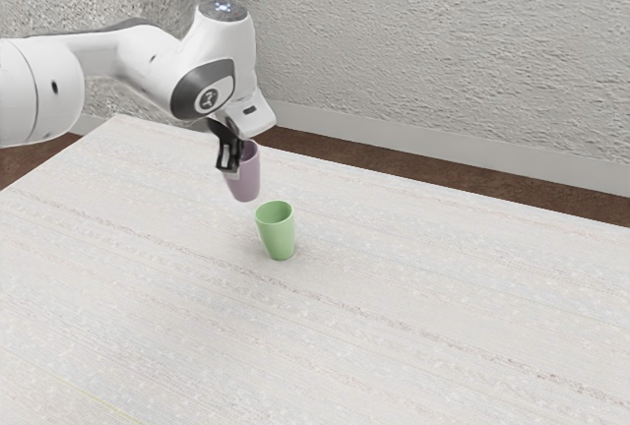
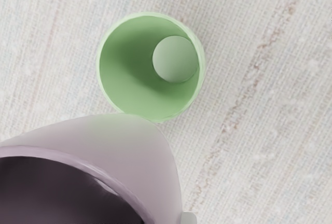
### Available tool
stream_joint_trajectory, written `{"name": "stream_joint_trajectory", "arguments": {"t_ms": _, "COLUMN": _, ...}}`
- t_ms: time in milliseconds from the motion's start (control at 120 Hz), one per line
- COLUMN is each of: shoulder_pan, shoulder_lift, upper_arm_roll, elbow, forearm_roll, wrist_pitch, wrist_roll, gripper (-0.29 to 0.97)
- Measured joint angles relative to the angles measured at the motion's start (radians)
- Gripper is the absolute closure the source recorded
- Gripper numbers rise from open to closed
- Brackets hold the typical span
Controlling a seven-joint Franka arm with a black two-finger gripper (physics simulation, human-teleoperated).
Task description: Place the left cup onto the right cup
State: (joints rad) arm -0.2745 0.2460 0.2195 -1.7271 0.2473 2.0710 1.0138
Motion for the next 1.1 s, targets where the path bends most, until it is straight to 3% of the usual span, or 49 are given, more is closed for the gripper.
{"name": "stream_joint_trajectory", "arguments": {"t_ms": 1100, "shoulder_pan": -0.052, "shoulder_lift": 0.06, "upper_arm_roll": 0.008, "elbow": 0.016, "forearm_roll": -0.017, "wrist_pitch": 0.038, "wrist_roll": -0.052, "gripper": 0.79}}
